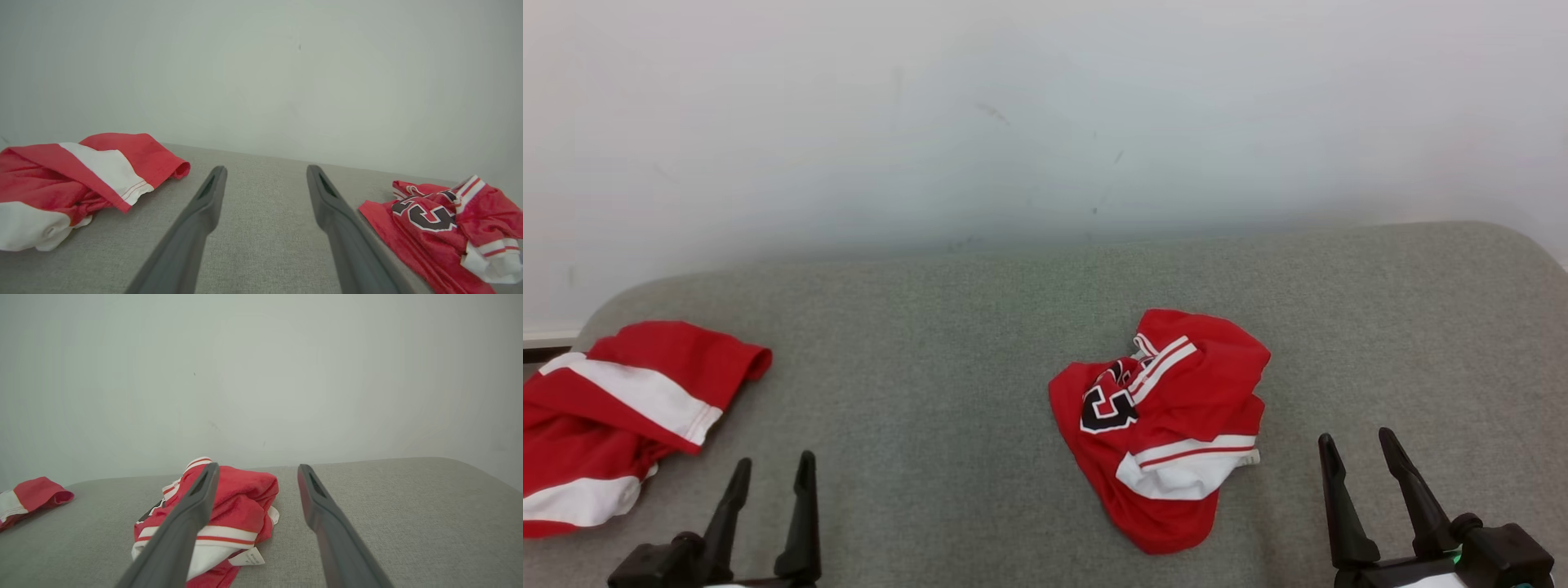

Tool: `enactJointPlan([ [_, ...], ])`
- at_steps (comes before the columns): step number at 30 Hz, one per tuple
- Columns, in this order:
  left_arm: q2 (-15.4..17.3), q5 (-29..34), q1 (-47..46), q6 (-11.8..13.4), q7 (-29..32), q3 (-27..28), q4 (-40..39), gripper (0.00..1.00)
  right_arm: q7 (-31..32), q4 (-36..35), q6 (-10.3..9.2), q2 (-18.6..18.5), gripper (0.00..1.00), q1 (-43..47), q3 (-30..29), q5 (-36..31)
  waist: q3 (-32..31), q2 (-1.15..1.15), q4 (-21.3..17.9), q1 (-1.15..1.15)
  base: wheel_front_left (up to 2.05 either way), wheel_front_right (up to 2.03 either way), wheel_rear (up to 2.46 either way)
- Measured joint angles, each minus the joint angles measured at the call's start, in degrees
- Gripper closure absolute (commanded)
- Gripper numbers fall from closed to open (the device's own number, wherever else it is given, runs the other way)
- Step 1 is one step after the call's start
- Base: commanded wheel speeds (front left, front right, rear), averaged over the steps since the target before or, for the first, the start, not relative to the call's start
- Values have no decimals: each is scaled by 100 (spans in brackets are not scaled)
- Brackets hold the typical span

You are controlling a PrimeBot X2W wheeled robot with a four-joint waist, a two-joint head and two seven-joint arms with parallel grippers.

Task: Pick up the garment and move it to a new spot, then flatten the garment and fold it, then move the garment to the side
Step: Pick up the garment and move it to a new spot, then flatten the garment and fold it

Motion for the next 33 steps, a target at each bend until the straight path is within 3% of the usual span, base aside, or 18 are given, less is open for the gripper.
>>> enactJointPlan([
  [5,-300,320,-14,-368,0,316,124,0,0,4,0,3,0,-16,23,-2,13,0,6,0,0,0,0],
  [13,-586,650,-65,-713,0,633,224,0,0,16,0,7,0,-44,75,-3,25,0,-4,0,0,0,0],
  [27,-802,887,-214,-1004,0,845,422,0,0,180,0,8,0,-152,267,-7,24,0,102,0,0,0,0],
  [33,-849,949,-241,-1059,0,838,477,0,244,847,0,15,0,-499,632,133,8,0,314,0,0,0,0],
])
